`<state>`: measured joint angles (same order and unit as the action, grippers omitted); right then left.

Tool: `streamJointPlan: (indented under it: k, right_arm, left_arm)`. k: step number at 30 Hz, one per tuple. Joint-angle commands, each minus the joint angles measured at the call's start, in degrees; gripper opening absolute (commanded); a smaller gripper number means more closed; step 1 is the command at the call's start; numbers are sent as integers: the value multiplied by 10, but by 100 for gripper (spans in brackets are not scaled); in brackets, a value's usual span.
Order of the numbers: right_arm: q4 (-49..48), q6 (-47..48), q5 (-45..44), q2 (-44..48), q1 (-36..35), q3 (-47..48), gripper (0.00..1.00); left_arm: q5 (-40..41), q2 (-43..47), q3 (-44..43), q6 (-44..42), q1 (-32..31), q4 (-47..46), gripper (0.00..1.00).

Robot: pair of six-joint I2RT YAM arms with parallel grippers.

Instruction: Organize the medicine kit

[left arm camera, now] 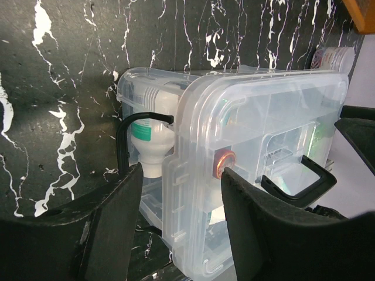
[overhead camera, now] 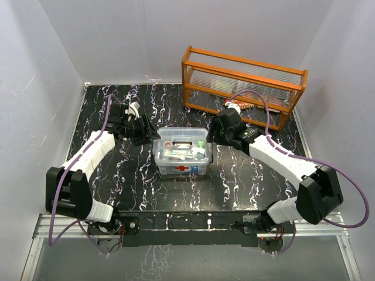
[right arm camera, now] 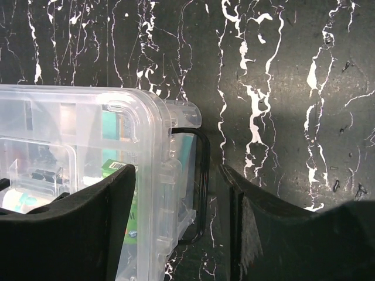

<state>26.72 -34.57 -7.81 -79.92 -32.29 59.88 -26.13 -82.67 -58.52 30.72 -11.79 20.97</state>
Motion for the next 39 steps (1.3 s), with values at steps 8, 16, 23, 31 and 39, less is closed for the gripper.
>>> streamJointPlan:
  k: [8, 16, 23, 31, 39]
  right_arm:
    - [-20, -13, 19, 19, 19, -29, 52]
    - [-35, -25, 33, 47, 25, -45, 53]
    - [-113, -43, 50, 122, 31, -81, 71]
    - [-183, -99, 107, 145, 42, -139, 73]
    - [-193, -135, 137, 145, 60, -168, 74]
  left_arm:
    - [-9, -13, 21, -23, -2, 8, 41]
    - [-35, 4, -7, -31, -1, 15, 55]
    - [-17, 37, -80, -62, -1, 17, 61]
    - [2, 80, -79, -111, -48, -19, 65]
    - [57, 81, -72, -207, -146, -48, 76]
